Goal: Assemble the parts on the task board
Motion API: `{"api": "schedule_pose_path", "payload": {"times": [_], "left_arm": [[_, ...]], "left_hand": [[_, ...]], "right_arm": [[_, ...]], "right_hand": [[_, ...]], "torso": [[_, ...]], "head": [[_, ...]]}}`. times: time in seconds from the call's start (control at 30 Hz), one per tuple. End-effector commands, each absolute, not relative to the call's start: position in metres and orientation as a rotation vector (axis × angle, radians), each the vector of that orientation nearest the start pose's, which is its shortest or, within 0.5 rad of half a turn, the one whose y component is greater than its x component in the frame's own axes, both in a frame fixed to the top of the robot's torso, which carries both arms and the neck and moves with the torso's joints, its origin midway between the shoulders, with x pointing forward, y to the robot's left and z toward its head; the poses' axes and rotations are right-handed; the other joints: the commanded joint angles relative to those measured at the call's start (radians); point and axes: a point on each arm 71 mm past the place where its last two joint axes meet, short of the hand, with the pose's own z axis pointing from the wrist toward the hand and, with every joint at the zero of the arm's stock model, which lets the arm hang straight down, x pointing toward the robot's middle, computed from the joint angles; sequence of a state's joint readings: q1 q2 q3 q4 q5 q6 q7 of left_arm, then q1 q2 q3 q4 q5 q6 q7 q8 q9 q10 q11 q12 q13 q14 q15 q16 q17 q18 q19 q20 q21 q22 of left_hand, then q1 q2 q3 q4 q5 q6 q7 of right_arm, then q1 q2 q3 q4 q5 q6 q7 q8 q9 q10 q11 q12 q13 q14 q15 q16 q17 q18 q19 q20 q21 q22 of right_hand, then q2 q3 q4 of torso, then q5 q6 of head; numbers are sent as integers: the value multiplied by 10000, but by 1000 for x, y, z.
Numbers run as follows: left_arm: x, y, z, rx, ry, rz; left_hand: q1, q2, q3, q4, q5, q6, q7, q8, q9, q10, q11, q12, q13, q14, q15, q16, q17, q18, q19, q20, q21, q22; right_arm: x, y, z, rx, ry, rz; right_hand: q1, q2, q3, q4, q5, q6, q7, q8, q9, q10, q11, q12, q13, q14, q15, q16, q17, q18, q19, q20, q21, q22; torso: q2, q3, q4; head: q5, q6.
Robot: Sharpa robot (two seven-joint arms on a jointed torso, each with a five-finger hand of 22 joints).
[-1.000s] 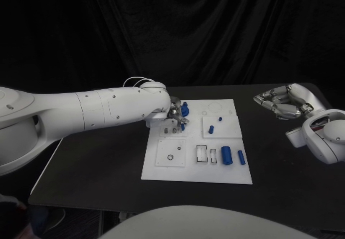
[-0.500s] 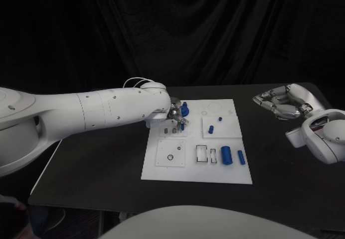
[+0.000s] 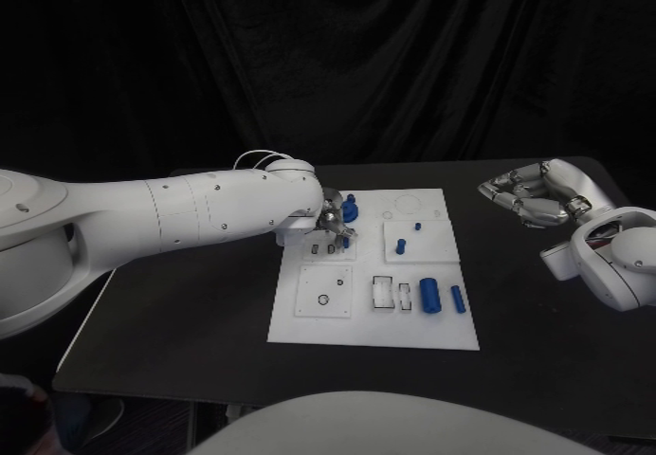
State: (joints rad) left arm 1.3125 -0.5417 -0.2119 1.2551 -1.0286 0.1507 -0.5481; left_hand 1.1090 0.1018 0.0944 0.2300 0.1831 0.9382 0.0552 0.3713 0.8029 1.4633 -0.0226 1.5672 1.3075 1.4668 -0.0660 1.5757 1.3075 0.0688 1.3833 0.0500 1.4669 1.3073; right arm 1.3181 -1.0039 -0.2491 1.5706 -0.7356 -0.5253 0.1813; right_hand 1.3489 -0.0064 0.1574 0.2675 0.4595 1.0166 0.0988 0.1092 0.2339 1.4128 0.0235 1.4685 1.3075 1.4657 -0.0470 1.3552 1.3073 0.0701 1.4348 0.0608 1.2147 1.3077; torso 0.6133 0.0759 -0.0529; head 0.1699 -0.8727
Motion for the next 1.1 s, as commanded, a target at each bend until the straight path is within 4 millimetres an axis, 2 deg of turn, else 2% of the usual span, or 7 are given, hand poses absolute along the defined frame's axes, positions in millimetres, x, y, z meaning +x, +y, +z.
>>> {"api": "schedule_pose_path", "payload": {"times": [0.03,0.23,0.53,0.7,0.73,1.0,1.1], "left_arm": [[514,148,-243,-576,23936,-2961],[514,149,-244,-581,23950,-2982],[514,149,-244,-550,23940,-3093],[514,149,-244,-527,23952,-3133],[514,149,-245,-521,23959,-3140],[515,150,-245,-490,23975,-3224],[514,150,-246,-487,23976,-3257]], "left_hand": [[40,30,6,-54,54,87,-12,-70,-11,1075,74,35,2633,1040,46,-49,2633,-88,-40,25,-65,286],[52,13,13,-83,61,107,-13,-94,-15,1075,72,35,2633,1040,46,-49,2633,-88,-38,25,-67,288],[206,7,236,-357,246,223,-38,-325,-32,1075,52,35,2633,1040,31,-49,2633,-85,-34,16,-95,288],[247,-22,433,-527,515,293,-47,-479,-23,1075,46,35,2633,1040,25,-49,2633,-84,-26,5,-111,296],[278,-39,531,-610,653,312,-52,-536,-14,1075,40,35,2633,1040,20,-49,2633,-84,-24,2,-117,300],[332,-92,898,-861,883,356,-57,-711,24,1075,32,35,2633,1040,12,-49,2633,-78,-43,-6,-152,282],[297,-139,1123,-971,1064,384,-51,-804,53,1075,35,35,2633,1040,17,-49,2633,-77,-42,-7,-164,290]], "right_arm": [[469,-278,-190,4571,15923,8973],[469,-278,-190,4559,15932,8978],[469,-277,-190,4537,15972,8959],[470,-277,-190,4540,15994,8949],[470,-277,-190,4540,16002,8949],[470,-277,-191,4548,16055,8944],[470,-277,-191,4561,16078,8931]], "right_hand": [[70,0,-44,0,26,-33,30,-66,-4,-75,-26,-62,492,398,-8,-35,535,111,-10,-12,-28,1321],[73,2,-49,3,53,-34,33,-68,-4,-89,-25,-72,473,393,-6,-52,519,114,-14,-12,-43,1316],[118,-3,-55,-15,142,-33,30,-72,-2,-94,-25,-78,463,388,-5,-67,504,118,-17,-10,-73,1307],[153,1,-54,-30,199,-30,28,-73,1,-96,-26,-81,458,388,-5,-68,502,120,-17,-10,-87,1303],[176,2,-53,-40,232,-29,28,-74,2,-99,-28,-84,453,387,-6,-73,497,118,-11,-10,-82,1306],[306,3,-38,-109,454,-27,30,-82,8,-107,-29,-93,435,383,-10,-88,479,123,-10,-13,-125,1295],[356,4,-27,-138,551,-25,30,-84,11,-103,-30,-91,438,384,-11,-88,478,122,-4,-14,-127,1297]], "torso": [[-4,-1,0],[-8,-4,-22],[-4,-3,12],[-1,0,2],[2,-2,-1],[1,-3,1],[2,-5,7]], "head": [[2,1],[31,1],[-4,1],[18,1],[24,1],[48,1],[39,1]]}}
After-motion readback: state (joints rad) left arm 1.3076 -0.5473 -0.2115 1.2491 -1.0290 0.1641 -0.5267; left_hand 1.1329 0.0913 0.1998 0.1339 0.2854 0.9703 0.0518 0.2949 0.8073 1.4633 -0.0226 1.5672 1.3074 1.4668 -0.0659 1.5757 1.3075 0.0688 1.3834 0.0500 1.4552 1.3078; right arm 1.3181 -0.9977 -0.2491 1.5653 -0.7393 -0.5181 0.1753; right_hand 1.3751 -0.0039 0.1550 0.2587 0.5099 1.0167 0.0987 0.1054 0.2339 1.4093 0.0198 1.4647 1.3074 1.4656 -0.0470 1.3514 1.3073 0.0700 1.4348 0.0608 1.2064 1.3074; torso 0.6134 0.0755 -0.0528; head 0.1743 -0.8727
